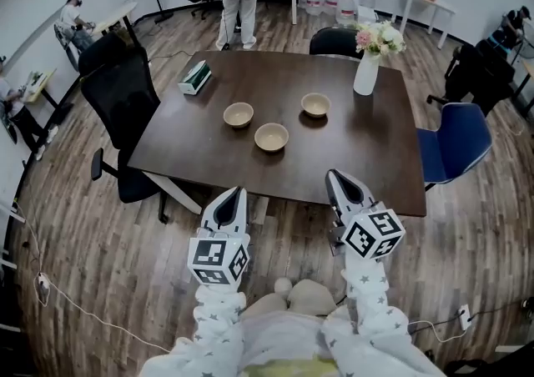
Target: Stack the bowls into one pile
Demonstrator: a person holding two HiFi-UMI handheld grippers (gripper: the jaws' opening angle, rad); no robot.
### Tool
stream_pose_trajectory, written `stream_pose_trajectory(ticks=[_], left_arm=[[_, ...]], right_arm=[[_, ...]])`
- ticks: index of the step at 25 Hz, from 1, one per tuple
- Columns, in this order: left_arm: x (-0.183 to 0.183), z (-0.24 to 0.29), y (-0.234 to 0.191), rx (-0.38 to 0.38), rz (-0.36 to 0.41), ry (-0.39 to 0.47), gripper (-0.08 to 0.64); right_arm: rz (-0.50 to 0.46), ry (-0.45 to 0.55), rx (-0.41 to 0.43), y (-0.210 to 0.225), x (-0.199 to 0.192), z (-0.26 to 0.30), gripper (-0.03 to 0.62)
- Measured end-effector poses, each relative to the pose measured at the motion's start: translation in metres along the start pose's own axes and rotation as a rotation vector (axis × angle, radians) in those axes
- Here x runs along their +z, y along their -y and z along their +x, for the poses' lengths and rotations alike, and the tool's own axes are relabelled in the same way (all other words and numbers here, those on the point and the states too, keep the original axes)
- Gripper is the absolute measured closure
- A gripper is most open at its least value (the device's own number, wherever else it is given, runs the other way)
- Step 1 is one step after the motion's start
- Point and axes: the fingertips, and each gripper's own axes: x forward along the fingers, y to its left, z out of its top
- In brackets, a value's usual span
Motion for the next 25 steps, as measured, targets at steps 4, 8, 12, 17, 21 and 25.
stream_pose_trajectory(ticks=[4, 8, 12, 17, 21, 25], left_arm=[[-0.002, 0.013, -0.009, -0.011, -0.012, -0.011, 0.534], [-0.006, 0.028, -0.011, -0.016, -0.017, -0.026, 0.534], [-0.010, 0.049, -0.019, -0.004, -0.028, -0.039, 0.534], [-0.004, 0.086, -0.044, 0.033, -0.033, -0.040, 0.534], [0.001, 0.126, -0.061, 0.050, -0.041, -0.041, 0.534], [0.003, 0.168, -0.062, 0.042, -0.049, -0.053, 0.534]], right_arm=[[0.009, -0.012, -0.023, 0.007, -0.004, 0.011, 0.571], [0.016, -0.027, -0.033, 0.019, -0.005, 0.024, 0.571], [0.030, -0.044, -0.028, 0.035, -0.008, 0.046, 0.571], [0.046, -0.066, 0.003, 0.056, -0.007, 0.095, 0.571], [0.051, -0.083, 0.019, 0.077, -0.004, 0.136, 0.571], [0.066, -0.103, 0.013, 0.108, 0.001, 0.168, 0.571]])
